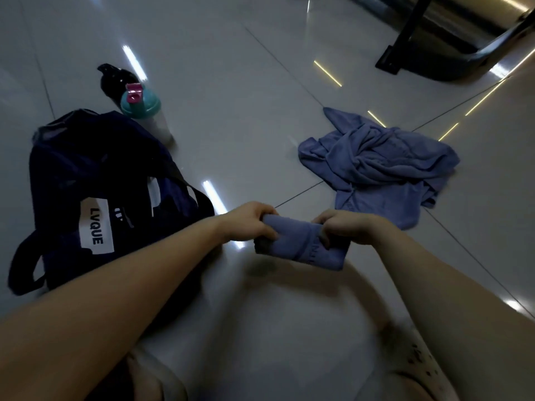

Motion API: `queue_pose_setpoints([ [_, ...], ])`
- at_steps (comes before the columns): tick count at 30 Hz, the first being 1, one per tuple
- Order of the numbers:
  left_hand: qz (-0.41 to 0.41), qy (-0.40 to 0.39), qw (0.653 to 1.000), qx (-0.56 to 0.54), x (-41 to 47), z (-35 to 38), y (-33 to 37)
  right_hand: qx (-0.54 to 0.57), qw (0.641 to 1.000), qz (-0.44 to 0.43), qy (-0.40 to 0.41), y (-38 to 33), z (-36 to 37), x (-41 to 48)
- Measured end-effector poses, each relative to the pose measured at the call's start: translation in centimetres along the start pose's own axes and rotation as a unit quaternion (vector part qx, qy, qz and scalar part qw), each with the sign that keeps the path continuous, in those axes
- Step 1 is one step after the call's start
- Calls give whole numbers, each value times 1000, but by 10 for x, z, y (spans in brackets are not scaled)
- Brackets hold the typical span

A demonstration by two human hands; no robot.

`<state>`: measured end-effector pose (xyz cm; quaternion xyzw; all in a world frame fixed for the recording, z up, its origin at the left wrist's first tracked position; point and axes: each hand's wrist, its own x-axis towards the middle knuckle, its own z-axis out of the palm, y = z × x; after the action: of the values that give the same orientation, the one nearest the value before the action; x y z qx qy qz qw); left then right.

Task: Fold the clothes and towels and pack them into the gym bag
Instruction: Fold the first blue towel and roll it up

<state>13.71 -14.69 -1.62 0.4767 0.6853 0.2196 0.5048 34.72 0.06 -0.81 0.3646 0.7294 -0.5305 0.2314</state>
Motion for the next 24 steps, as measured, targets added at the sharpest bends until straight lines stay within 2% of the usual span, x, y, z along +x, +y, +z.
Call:
queue_pose_setpoints([
  [2, -25, 34, 988, -148, -14, -12, 6, 125, 992, -15, -9, -7, -8, -14],
  [4, -48, 101, 964, -242, -28, -19, 10, 225, 973, -44, 12, -19, -13, -23],
  [7, -62, 248, 909, -330, -39, -23, 12, 274, 955, -84, 83, -49, -7, -31],
  [9, -77, 350, 885, -296, -47, -24, 19, 262, 951, -97, 131, -78, 5, -32],
  [11, -92, 437, 870, -209, -65, -23, 31, 257, 943, -89, 192, -111, 22, -33],
  [14, -42, 514, 849, -114, -105, -28, 39, 222, 913, -86, 330, -153, 47, -28],
  [16, -3, 524, 846, -96, -129, -39, 36, 144, 897, -110, 402, -173, 60, -28],
  [18, 26, 524, 846, -94, -150, -55, 30, 90, 887, -139, 432, -191, 71, -31],
  [24, 35, 540, 835, -100, -203, -104, 10, 58, 871, -236, 428, -249, 97, -31],
])
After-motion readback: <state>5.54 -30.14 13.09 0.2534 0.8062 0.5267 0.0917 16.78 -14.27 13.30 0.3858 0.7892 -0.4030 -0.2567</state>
